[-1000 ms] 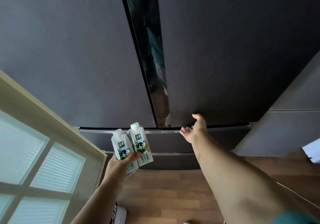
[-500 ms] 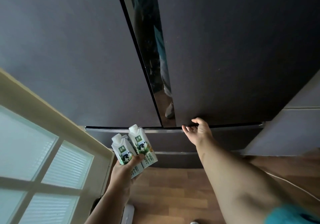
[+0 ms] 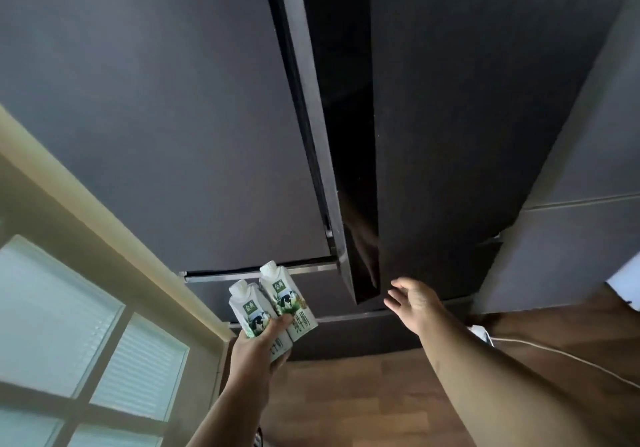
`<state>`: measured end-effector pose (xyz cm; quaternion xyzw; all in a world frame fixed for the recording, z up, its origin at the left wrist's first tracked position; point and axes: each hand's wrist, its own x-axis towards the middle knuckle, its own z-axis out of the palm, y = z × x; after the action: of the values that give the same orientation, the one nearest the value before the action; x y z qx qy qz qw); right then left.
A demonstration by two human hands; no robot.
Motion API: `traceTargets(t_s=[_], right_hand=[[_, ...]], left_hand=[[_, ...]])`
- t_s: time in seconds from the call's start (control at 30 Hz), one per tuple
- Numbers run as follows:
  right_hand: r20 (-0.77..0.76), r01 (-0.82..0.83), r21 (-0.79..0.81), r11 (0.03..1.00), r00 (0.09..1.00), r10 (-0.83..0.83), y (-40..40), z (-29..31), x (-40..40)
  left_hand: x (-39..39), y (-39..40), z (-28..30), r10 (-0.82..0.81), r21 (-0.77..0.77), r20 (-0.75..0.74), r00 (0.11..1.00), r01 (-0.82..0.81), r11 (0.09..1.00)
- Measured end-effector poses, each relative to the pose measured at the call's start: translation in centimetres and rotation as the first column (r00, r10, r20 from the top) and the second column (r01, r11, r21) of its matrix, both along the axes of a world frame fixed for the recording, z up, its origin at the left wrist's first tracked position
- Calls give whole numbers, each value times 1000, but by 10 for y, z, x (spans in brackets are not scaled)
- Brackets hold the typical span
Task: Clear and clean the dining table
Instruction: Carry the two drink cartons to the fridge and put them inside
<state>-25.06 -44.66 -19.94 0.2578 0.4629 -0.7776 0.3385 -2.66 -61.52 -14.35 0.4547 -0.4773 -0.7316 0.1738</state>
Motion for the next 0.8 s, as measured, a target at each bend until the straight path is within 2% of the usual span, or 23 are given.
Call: traceTargets(t_s=[0.23, 0.37, 0.47, 0.67, 0.8], right_hand=[[-187, 7, 275, 961, 981, 46, 38, 23, 81], [-179, -41, 425, 904, 975, 129, 55, 56, 124], [-169, -109, 437, 893, 965, 200, 61, 78, 153], [-440, -41, 453, 891, 859, 263, 72, 138, 168], [-477, -99, 489, 867, 802, 360, 83, 171, 157]], left_hand=[[35, 13, 15, -64, -6, -4, 998, 64, 998], [48, 30, 27, -138, -51, -12, 990, 137, 989], [52, 46, 37, -193, -84, -36, 980, 190, 978], [44, 75, 60, -293, -125, -84, 952, 282, 951], [28, 83, 77, -331, -150, -107, 938, 314, 938]])
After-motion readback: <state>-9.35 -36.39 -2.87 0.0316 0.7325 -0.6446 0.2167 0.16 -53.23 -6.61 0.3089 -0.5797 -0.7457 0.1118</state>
